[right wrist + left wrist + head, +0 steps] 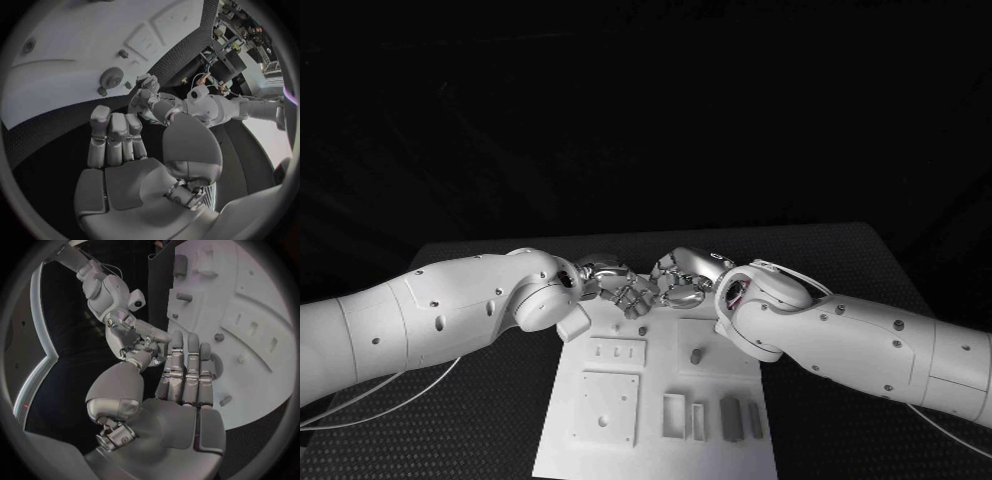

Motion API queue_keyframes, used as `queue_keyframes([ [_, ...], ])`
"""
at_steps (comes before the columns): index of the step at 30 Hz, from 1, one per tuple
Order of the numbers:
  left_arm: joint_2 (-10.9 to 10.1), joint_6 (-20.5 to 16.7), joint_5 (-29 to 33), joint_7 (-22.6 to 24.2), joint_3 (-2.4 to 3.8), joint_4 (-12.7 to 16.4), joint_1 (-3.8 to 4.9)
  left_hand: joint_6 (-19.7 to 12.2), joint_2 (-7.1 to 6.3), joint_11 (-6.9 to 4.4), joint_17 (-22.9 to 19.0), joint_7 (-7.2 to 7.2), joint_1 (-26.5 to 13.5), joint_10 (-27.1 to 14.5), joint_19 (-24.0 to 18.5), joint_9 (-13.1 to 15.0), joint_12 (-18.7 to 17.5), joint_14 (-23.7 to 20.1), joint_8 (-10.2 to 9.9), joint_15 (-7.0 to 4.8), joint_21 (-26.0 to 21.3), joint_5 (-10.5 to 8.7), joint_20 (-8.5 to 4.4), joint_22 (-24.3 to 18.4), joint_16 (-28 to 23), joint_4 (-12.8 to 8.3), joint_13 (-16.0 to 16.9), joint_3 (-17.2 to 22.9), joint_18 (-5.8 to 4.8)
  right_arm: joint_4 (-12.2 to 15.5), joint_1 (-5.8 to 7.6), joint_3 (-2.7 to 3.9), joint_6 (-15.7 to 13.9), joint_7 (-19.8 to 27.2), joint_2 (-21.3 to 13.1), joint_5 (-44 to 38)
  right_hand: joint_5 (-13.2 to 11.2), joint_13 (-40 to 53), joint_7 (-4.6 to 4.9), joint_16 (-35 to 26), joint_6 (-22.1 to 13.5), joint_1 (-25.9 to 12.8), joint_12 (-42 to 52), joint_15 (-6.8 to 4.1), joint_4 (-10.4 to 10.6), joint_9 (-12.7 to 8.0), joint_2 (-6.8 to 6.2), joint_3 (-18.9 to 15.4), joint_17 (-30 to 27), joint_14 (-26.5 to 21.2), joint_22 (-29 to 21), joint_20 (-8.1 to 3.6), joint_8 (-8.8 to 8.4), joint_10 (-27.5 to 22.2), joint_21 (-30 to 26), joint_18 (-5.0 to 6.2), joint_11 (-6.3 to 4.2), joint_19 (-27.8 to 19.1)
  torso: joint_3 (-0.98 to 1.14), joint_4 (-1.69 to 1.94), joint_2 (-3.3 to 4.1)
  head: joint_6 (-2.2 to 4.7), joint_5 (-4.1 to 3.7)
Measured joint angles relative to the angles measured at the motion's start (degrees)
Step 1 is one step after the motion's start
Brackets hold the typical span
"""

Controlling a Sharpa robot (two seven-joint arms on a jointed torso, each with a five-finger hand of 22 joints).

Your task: Assemble the parts on the task board

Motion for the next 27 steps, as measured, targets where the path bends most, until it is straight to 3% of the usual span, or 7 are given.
queue_keyframes([
  [10, -0.09, -0.04, -0.96, -0.02, 0.04, 0.07, 0.01, 0.71, 0.16, -0.70, 0.53, -0.07, 0.03, 1.14, 0.52, 0.95, 0.85, 0.59, 0.60, -0.59, 0.00, -0.03, -0.52, -0.01, 1.10, -0.74, 1.20, 2.18, -0.01, -0.07, -0.03, -0.04, 0.20, 0.27, -0.17, 0.75, -0.05, -1.89, -0.04, -0.07, 0.04, 0.00, -2.44, 0.01, 0.01, 0.00, -0.01, 0.00, -0.09, -0.01, -0.07, 0.01, 0.21, -2.50, -0.02, 0.00, 0.20, -0.01, 0.03, -0.01, 0.02, -0.16, -0.01],
  [12, -0.09, -0.06, -1.10, -0.02, 0.06, 0.09, 0.02, 1.03, 0.39, -0.65, 0.62, -0.21, -0.08, 1.44, 0.52, 1.23, 0.90, 0.70, 0.60, -0.70, 0.00, -0.03, -0.52, -0.01, 1.37, -0.67, 1.40, 2.60, 0.00, -0.11, -0.03, -0.05, 0.19, 0.38, -0.25, 1.09, -0.05, -2.11, 0.06, -0.52, 0.81, -0.48, -2.97, 0.15, 0.35, 0.02, -1.07, -0.15, -0.09, -0.15, -0.07, 0.23, -0.47, -3.26, -0.03, 0.01, 0.56, -0.24, 0.03, -0.01, 0.02, -0.20, -0.02],
  [13, -0.09, -0.07, -1.16, -0.02, 0.06, 0.10, 0.03, 1.32, 0.50, -0.72, 0.64, -0.49, -0.19, 1.52, 0.52, 1.29, 0.90, 0.79, 0.60, -0.79, 0.00, -0.04, -0.53, -0.01, 1.37, -0.69, 1.53, 2.82, 0.00, -0.14, -0.03, -0.07, 0.17, 0.45, -0.32, 1.33, -0.05, -2.12, 0.59, -0.87, 1.63, -1.00, -3.25, 0.61, 0.86, 0.28, -2.53, -0.47, -0.16, -0.71, -0.12, 0.46, -1.43, -3.95, -0.32, 0.10, 1.04, -0.68, 0.03, -0.01, 0.02, -0.20, -0.02],
  [15, -0.09, -0.13, -1.33, -0.03, 0.07, 0.10, 0.03, 1.41, 0.57, -0.72, 0.73, -0.57, -0.26, 1.52, 0.20, 1.38, 1.02, 0.79, 0.61, -0.79, 0.00, -0.04, -0.84, -0.01, 1.76, -0.86, 1.74, 3.09, -0.01, -0.18, -0.04, -0.08, 0.09, 0.66, -0.49, 1.91, 0.00, -2.05, 2.82, -1.30, 0.48, -1.58, -3.25, 1.33, 1.36, 0.33, -4.24, -1.29, -0.16, -1.76, -0.23, 0.58, -3.25, -4.94, -0.81, 0.09, 2.01, -1.48, 0.03, -0.01, 0.01, -0.21, 0.02],
  [17, -0.13, -0.22, -1.53, -0.17, 0.05, -0.01, 0.03, 1.41, 0.62, -0.84, 0.77, -0.57, -0.30, 1.64, 0.11, 1.54, 1.22, 0.79, 0.85, -0.79, 0.00, -0.25, -0.93, -0.01, 1.77, -0.98, 1.94, 3.22, 0.00, -0.24, -0.04, -0.08, -0.15, 0.96, -0.63, 2.57, 0.01, -1.92, 4.78, -1.81, -1.58, -2.60, -3.78, 2.32, 1.45, -1.03, -6.23, -2.75, -0.21, -2.77, -0.34, 0.75, -5.28, -6.29, -1.33, -0.19, 3.17, -2.45, 0.03, -0.02, 0.01, -0.23, 0.08],
  [22, -0.18, -0.35, -1.96, -0.63, 0.01, -0.31, -0.01, 1.41, 0.82, -0.93, 0.84, -0.57, -0.52, 1.72, 0.11, 1.75, 1.29, 1.00, 0.87, -1.00, 0.00, -0.26, -0.93, -0.01, 2.00, -1.05, 2.18, 3.60, 0.00, -0.25, 0.00, -0.05, -1.26, 1.96, -1.15, 4.10, 0.17, -1.88, 6.17, -3.18, -6.37, -4.11, -4.57, 5.09, 1.46, -3.00, -7.71, -6.72, -0.32, -5.96, -0.61, 1.55, -8.74, -9.77, -3.45, -1.05, 5.85, -5.87, 0.03, -0.03, 0.01, -0.25, 0.19],
  [27, -0.41, -0.38, -2.32, -1.03, 0.01, -0.49, -0.01, 1.41, 1.10, -0.93, 0.93, -0.57, -0.80, 1.72, -0.10, 1.99, 1.29, 1.00, 0.86, -1.00, 0.00, -0.37, -1.13, -0.02, 2.22, -1.26, 2.42, 3.80, -0.01, -0.32, 0.00, -0.05, -2.38, 3.11, -2.29, 5.69, 1.16, -2.38, 7.67, -4.34, -9.19, -4.32, -4.79, 6.16, 2.67, -3.77, -8.51, -8.67, -0.87, -8.45, -0.88, 3.01, -9.78, -12.45, -5.20, -1.08, 7.09, -8.15, 0.03, 0.01, 0.01, -0.27, 0.21],
])
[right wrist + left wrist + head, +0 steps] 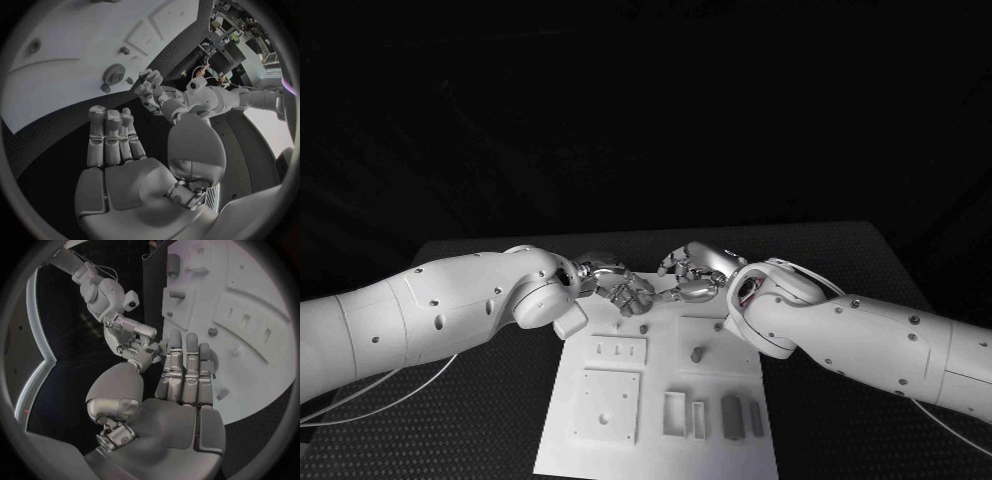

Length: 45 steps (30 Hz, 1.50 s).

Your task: Assemble the parts on the task board

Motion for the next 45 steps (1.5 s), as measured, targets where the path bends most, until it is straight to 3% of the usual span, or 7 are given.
queue_keyframes([
  [14, -2.67, -0.83, -5.20, -0.44, -0.07, 0.63, -0.03, 0.20, 0.14, -1.13, 0.93, 0.20, -0.77, 1.98, 0.44, 1.66, 2.05, 2.20, 0.29, -1.35, 1.88, 0.23, -0.84, -0.01, 2.79, -1.07, 2.30, 1.07, -0.84, -4.26, -0.02, 0.00, -4.01, 5.12, -4.83, 8.40, 2.86, -1.14, 0.64, 0.00, -0.86, -0.07, 0.44, 0.36, 1.72, -0.17, -0.07, -1.73, -0.52, -0.55, 0.06, 0.68, -0.02, -0.99, -0.31, 0.00, 0.17, -0.68, 0.08, -0.02, -0.04, -0.05, 0.58],
  [18, -3.79, -1.43, -8.66, -0.70, -0.11, 1.55, -0.04, 0.49, -0.02, -2.48, 3.78, -0.09, -0.93, 4.14, 4.07, 2.30, 6.62, 5.49, 0.29, -3.78, 6.02, 0.22, -1.78, -0.01, 8.75, -1.09, 5.96, 1.05, -0.83, -6.30, 0.12, 0.14, -4.60, 6.21, -5.68, 11.07, 3.86, -1.50, 0.65, 0.00, -0.88, 0.25, 0.71, 0.36, 1.78, -0.17, 0.41, -2.26, -0.62, -0.55, 0.09, 0.69, 0.34, -0.98, -0.53, 0.00, 0.17, -0.68, 0.08, 0.00, -0.06, -0.22, 0.75],
  [24, -5.43, -1.49, -14.94, -1.52, -0.14, 3.46, -0.04, 0.69, -0.95, -4.88, 8.60, -1.45, -0.47, 4.75, 14.29, 2.77, 26.44, 12.52, -0.73, -9.46, 17.54, 2.80, -4.76, 0.00, 20.77, -1.74, 21.07, 0.78, 1.31, -8.32, 0.84, 0.47, -5.10, 7.36, -5.85, 13.75, 4.47, -1.80, 0.62, 0.00, -1.03, 0.31, 0.72, 0.19, 1.69, -0.24, 0.94, -2.48, -0.76, -0.72, 0.15, 0.69, 0.34, -0.98, -0.53, 0.00, 0.17, -0.68, 0.08, 0.02, -0.04, -0.63, 0.94],
  [28, -5.49, -1.20, -18.16, -3.41, -0.13, 4.26, -0.03, 0.69, -1.31, -5.68, 10.90, -1.56, -0.83, 3.89, 16.86, 2.80, 35.81, 13.08, -1.38, -10.45, 23.39, 3.67, -6.16, 0.03, 27.03, -2.01, 29.19, 1.73, 1.38, -9.30, 0.97, 0.70, -5.21, 7.87, -5.73, 14.86, 5.03, -1.99, 0.63, 0.00, -1.07, 0.55, 1.05, 0.15, 1.69, -0.27, 1.18, -2.80, -0.85, -0.75, 0.22, 0.69, 0.34, -0.98, -0.53, 0.00, 0.17, -0.68, 0.08, 0.01, -0.01, -0.94, 0.98],
  [37, -5.18, 0.12, -22.98, -9.92, -0.35, 6.00, -0.03, 0.71, -1.15, -5.86, 12.24, -1.54, -2.05, 2.51, 19.90, 4.12, 40.25, 14.32, -1.91, -11.26, 28.45, 7.15, -7.56, 0.02, 31.99, -2.04, 32.82, 2.05, 2.28, -11.69, 1.48, 1.00, -5.27, 8.87, -4.81, 17.20, 6.03, -2.49, 0.64, 0.00, -1.26, 0.61, 1.11, 0.15, 1.53, -0.42, 1.69, -3.27, -1.13, -0.75, 0.22, 0.70, 0.34, -1.03, -0.78, 0.00, 0.12, -0.68, 0.08, -0.01, 0.03, -1.95, 1.04],
  [40, -5.22, 0.39, -24.54, -11.36, -1.36, 6.86, -0.02, 0.91, -1.02, -5.86, 12.30, -1.35, -2.50, 2.51, 20.00, 4.83, 40.67, 14.48, -2.06, -11.35, 28.88, 8.33, -7.65, 0.02, 32.44, -2.04, 33.10, 2.05, 2.28, -12.61, 1.88, 1.01, -5.00, 9.04, -4.32, 18.12, 6.62, -3.98, 1.28, -1.97, -2.83, 0.61, -0.04, 0.68, 1.64, -0.90, 1.69, -3.16, -2.68, -2.79, -0.40, 1.52, 0.10, -2.99, -2.90, 0.01, 0.47, -2.82, 0.04, -0.01, 0.03, -2.26, 1.04],
  [45, -5.36, 0.59, -26.08, -12.92, -1.58, 7.74, -0.10, 1.14, -0.79, -5.89, 12.44, -1.14, -3.36, 2.49, 20.00, 5.54, 41.28, 14.58, -2.07, -11.29, 29.33, 9.21, -7.65, 0.02, 33.06, -2.05, 33.33, 2.05, 2.28, -13.35, 2.20, 1.06, -4.31, 9.40, -3.67, 19.84, 6.62, -8.35, 1.90, -8.26, -4.36, 0.61, -4.88, 1.77, 2.66, -1.06, 1.69, -2.14, -7.09, -7.02, -3.08, 3.44, -0.10, -6.77, -8.80, 0.03, 1.44, -7.61, 0.02, -0.02, 0.03, -2.83, 1.08],
])
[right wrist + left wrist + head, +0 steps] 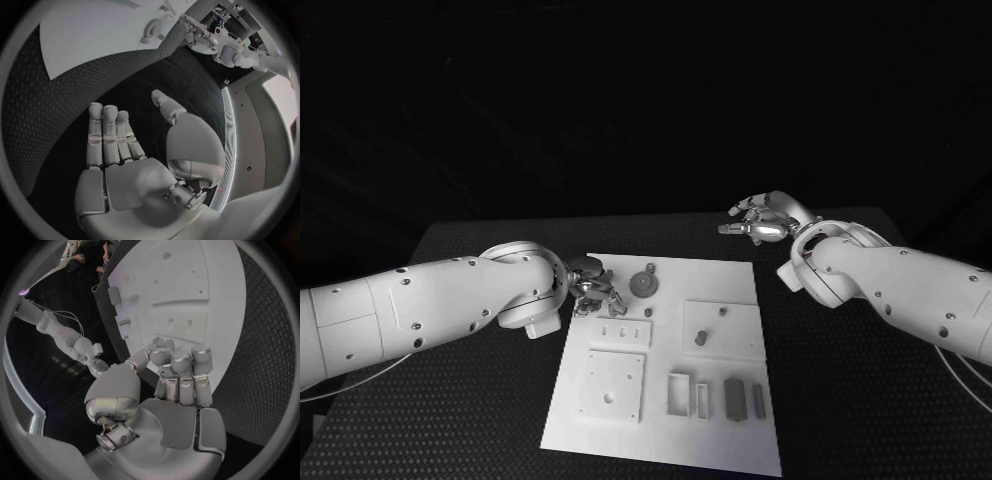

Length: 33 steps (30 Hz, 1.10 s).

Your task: Assemble the parts on the task board

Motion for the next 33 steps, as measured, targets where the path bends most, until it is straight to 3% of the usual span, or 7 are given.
queue_keyframes([
  [5, -0.17, 0.04, -1.13, -1.14, -0.37, 0.91, 0.04, 0.41, 0.35, -0.26, 0.08, 0.02, -1.41, -0.25, 0.00, 0.46, 0.49, 0.06, -0.15, -0.04, 0.45, 1.46, 0.00, 0.00, 0.67, -0.06, 0.11, 0.06, 0.02, -0.92, 0.24, -0.04, 0.76, 0.59, 0.50, 2.92, 0.00, -8.87, -0.32, -10.75, -0.91, -0.23, -6.67, 1.63, -0.17, 0.26, 0.23, -0.17, -7.14, -2.94, -5.27, 3.14, 1.34, -3.40, -9.82, 1.47, 0.76, -4.51, -0.01, 0.05, -0.02, -0.50, 0.03],
  [9, -0.47, 0.01, -1.61, -1.66, -0.49, 1.35, 0.03, 0.49, 0.53, -0.29, 0.08, 0.05, -2.32, -0.28, 0.00, 0.71, 0.82, -0.05, -0.15, -0.16, 0.89, 3.30, 0.01, -0.01, 1.10, -0.16, 0.11, 0.15, 0.03, -1.20, 0.35, -0.03, 1.15, 1.02, 0.74, 4.59, 0.00, -16.06, -0.42, -16.01, -1.03, 0.00, -10.78, 3.23, -0.57, 0.20, 0.46, -0.57, -10.33, -4.29, -7.48, 4.72, 2.07, -4.35, -14.37, 1.57, 1.48, -7.11, -0.01, 0.10, -0.04, -0.81, 0.04],
  [12, -0.60, -0.09, -1.84, -1.87, -0.54, 1.60, 0.01, 0.51, 0.58, -0.35, -0.05, 0.04, -3.06, -0.35, -0.29, 1.07, 1.26, -0.06, 0.26, -0.17, 1.54, 5.62, 0.00, -0.01, 1.55, -0.17, 0.11, 0.15, 0.04, -1.23, 0.34, -0.03, 1.35, 1.28, 0.81, 5.36, 0.00, -19.19, -0.48, -17.49, -1.14, 0.23, -12.14, 3.72, -0.73, -0.05, 0.69, -0.73, -11.32, -4.78, -7.84, 5.16, 2.45, -4.35, -15.65, 0.98, 1.48, -8.16, -0.02, 0.09, -0.06, -1.00, 0.11],
  [20, -0.31, -0.41, -2.85, -2.00, -0.73, 1.99, -0.38, 0.57, 0.30, -0.38, -0.50, -0.02, -5.10, -0.34, -0.77, 2.18, 1.56, -0.07, 0.90, -0.18, 1.97, 10.67, 0.29, -0.01, 2.22, -0.69, -0.27, 1.04, 0.30, -1.42, 0.34, -0.03, 1.73, 1.68, 1.01, 6.47, 0.27, -22.90, -0.44, -18.84, -1.19, 0.45, -12.99, 4.27, -0.89, -0.46, 0.91, -0.89, -12.51, -5.33, -7.91, 5.74, 2.74, -4.58, -16.95, 0.98, 1.72, -9.14, -0.04, 0.04, -0.06, -1.47, 0.21],
  [25, 0.08, -0.66, -3.87, -2.01, -0.79, 2.07, -0.72, 0.60, 0.23, -0.56, -0.68, -0.02, -5.47, -0.15, -0.98, 2.53, 1.60, -0.07, 0.90, -0.18, 2.22, 11.33, 0.50, -0.02, 2.47, -0.64, -0.48, 1.12, 0.30, -1.58, 0.34, -0.03, 2.09, 1.83, 1.13, 6.81, 0.69, -26.94, -0.44, -21.38, -1.19, 0.47, -15.39, 5.56, -1.05, -0.85, 0.93, -1.05, -14.70, -6.69, -8.26, 6.37, 3.17, -5.52, -18.83, 0.94, 2.65, -11.26, -0.05, 0.03, -0.05, -1.69, 0.21],
  [27, 0.15, -0.72, -4.43, -2.03, -0.82, 2.22, -0.81, 0.60, 0.03, -0.56, -0.73, -0.02, -5.68, -0.15, -0.98, 2.68, 1.60, -0.07, 1.12, -0.18, 2.22, 11.34, 0.50, -0.02, 2.69, -1.06, -0.56, 1.76, 0.32, -1.77, 0.34, -0.03, 2.37, 1.98, 1.26, 7.03, 0.88, -30.67, -0.44, -23.42, -1.19, 0.76, -18.06, 6.26, -1.38, -1.08, 1.66, -1.38, -16.99, -7.59, -8.64, 6.79, 3.59, -5.48, -20.43, 0.10, 3.27, -12.67, -0.06, 0.03, -0.04, -1.79, 0.21],
  [33, 0.29, -0.81, -6.82, -2.05, -0.87, 2.63, -1.05, 0.61, 0.07, -0.77, -0.93, -0.03, -6.06, 0.04, -0.97, 3.23, 1.83, -0.07, 1.13, -0.19, 2.63, 11.78, 0.50, -0.02, 3.09, -1.02, -0.82, 2.14, 0.32, -2.67, 0.34, -0.04, 3.68, 3.02, 1.76, 8.40, 0.82, -42.16, -0.53, -29.85, -1.09, 1.39, -25.90, 7.23, -3.28, -2.15, 3.37, -0.77, -23.16, -7.65, -10.70, 7.99, 4.73, -2.54, -25.54, 0.07, 3.80, -14.05, -0.05, 0.03, -0.03, -2.04, 0.22],
])
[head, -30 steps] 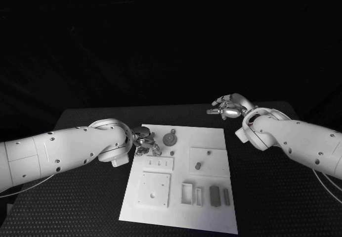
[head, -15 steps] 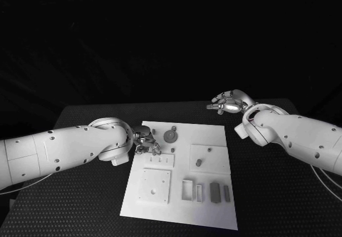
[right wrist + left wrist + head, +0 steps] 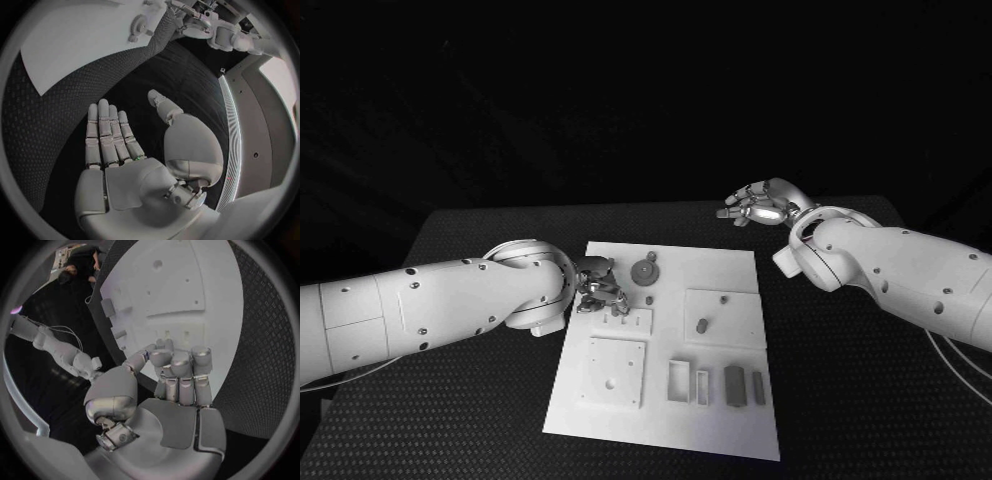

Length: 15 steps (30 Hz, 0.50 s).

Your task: Assemble the parts on the task board

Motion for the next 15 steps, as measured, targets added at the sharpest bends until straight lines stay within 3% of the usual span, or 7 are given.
queue_keyframes([
  [3, 0.12, -0.04, -1.30, -0.01, -0.01, 0.06, -0.19, 0.05, 0.02, 0.00, -0.02, -0.04, -0.16, 0.00, 0.00, 0.08, 0.00, 0.00, 0.00, 0.00, 0.00, 0.01, 0.00, 0.00, 0.00, -0.07, -0.02, 0.08, 0.00, -0.57, 0.00, 0.00, 0.74, 0.78, 0.24, 0.90, -0.38, -3.97, 0.21, -2.36, 0.84, 0.23, -3.28, 0.58, -0.47, -0.54, 0.74, 1.04, -2.21, 0.28, -1.45, 0.53, 0.51, 2.37, -2.58, 0.01, -0.27, -0.05, 0.00, 0.01, 0.01, -0.12, 0.00],
  [7, 0.13, -0.04, -2.37, -0.01, -0.04, 0.21, -0.31, 0.11, -0.02, 0.00, -0.21, -0.10, -0.61, 0.00, 0.00, 0.29, 0.23, 0.01, 0.32, -0.01, 0.00, 0.01, 0.00, 0.00, 0.00, -0.15, -0.22, 0.16, -0.01, -0.95, 0.00, 0.00, 1.58, 1.71, 0.36, 1.89, -0.38, -7.55, 0.22, -4.28, 1.69, 0.17, -6.83, 0.20, -1.03, -1.11, 1.25, 1.61, -3.97, 2.23, -3.59, 1.20, 0.88, 5.51, -5.26, 0.02, -0.40, 1.93, 0.02, 0.03, 0.01, -0.21, 0.07],
  [9, 0.13, -0.04, -2.73, -0.02, -0.04, 0.24, -0.34, 0.12, -0.15, -0.01, -0.24, -0.11, -0.97, 0.00, 0.00, 0.39, 0.23, 0.01, 0.33, -0.01, 0.00, -0.22, 0.01, 0.00, 0.24, -0.26, -0.30, 0.84, -0.02, -0.98, 0.00, 0.00, 1.94, 2.07, 0.36, 2.27, -0.38, -9.08, 0.30, -5.07, 1.96, 0.17, -8.61, 0.05, -1.23, -1.42, 1.24, 1.81, -4.68, 3.19, -4.70, 1.52, 0.89, 7.06, -6.58, 0.94, -0.48, 3.03, 0.02, 0.03, 0.00, -0.25, 0.09],
  [15, 0.11, -0.04, -3.62, -0.04, -0.05, 0.33, -0.41, 0.45, 0.02, -0.23, -0.56, -0.35, -1.71, 0.22, 0.00, 0.77, 0.44, 0.22, 0.33, -0.22, 0.25, -1.80, 0.01, -0.01, 0.42, -0.06, -0.60, 1.24, -0.01, -0.99, 0.00, 0.00, 2.66, 2.83, 0.38, 3.15, -0.38, -11.11, 0.30, -5.98, 1.96, 0.48, -11.16, 0.19, -1.23, -1.95, 1.54, 1.81, -5.70, 3.69, -6.02, 1.93, 1.21, 8.66, -8.30, 0.94, -0.27, 3.43, 0.02, 0.03, -0.02, -0.33, 0.17],
])
